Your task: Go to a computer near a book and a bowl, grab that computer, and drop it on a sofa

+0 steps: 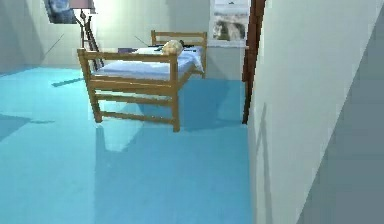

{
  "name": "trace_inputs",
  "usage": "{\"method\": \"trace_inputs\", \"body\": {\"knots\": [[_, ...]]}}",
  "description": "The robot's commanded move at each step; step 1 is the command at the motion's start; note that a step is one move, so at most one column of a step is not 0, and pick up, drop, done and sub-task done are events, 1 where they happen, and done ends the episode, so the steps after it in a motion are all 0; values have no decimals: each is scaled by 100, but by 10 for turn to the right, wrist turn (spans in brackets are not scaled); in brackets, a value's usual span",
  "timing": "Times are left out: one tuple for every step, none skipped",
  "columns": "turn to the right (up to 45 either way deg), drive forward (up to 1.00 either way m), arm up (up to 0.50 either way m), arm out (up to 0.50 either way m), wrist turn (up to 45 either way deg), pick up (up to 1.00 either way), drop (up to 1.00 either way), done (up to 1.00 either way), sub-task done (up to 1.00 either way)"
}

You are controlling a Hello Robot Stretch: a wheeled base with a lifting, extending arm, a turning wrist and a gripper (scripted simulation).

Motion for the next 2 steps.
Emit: {"method": "trace_inputs", "body": {"knots": [[-300,0,0,0,0,0,0,0,0],[0,40,0,0,0,0,0,0,0]]}}
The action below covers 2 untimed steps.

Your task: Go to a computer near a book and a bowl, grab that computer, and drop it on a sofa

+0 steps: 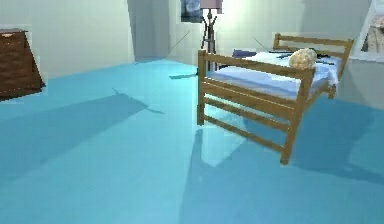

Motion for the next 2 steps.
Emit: {"method": "trace_inputs", "body": {"knots": [[330,0,0,0,0,0,0,0,0],[0,10,0,0,0,0,0,0,0]]}}
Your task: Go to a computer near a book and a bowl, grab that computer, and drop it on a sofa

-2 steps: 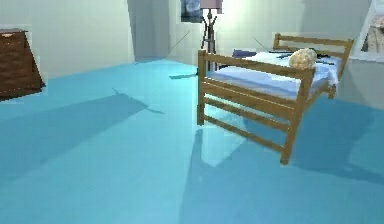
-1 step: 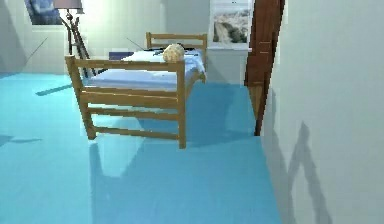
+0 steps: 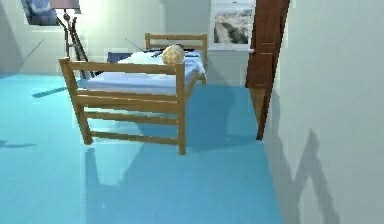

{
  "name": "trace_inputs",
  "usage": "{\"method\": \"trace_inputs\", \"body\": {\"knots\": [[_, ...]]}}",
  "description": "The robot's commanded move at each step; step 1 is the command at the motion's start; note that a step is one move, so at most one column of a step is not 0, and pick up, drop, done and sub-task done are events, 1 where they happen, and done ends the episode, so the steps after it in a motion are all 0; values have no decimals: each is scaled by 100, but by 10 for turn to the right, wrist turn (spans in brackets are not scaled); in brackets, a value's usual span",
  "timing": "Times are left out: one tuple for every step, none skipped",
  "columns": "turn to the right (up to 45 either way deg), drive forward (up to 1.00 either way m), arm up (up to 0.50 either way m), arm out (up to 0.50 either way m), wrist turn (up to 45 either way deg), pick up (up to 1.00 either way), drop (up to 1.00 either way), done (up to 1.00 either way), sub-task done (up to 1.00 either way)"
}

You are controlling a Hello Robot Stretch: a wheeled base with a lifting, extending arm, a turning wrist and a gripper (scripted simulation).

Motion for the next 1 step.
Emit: {"method": "trace_inputs", "body": {"knots": [[90,0,0,0,0,0,0,0,0]]}}
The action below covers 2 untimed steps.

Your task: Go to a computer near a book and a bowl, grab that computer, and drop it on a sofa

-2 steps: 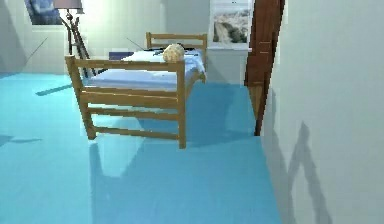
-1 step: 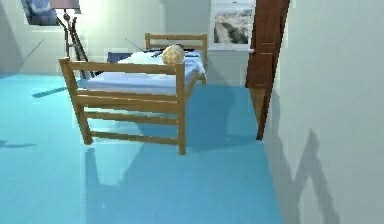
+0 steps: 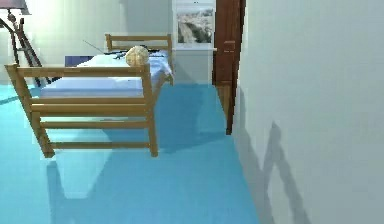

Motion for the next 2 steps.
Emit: {"method": "trace_inputs", "body": {"knots": [[0,100,0,0,0,0,0,0,0],[0,100,0,0,0,0,0,0,0]]}}
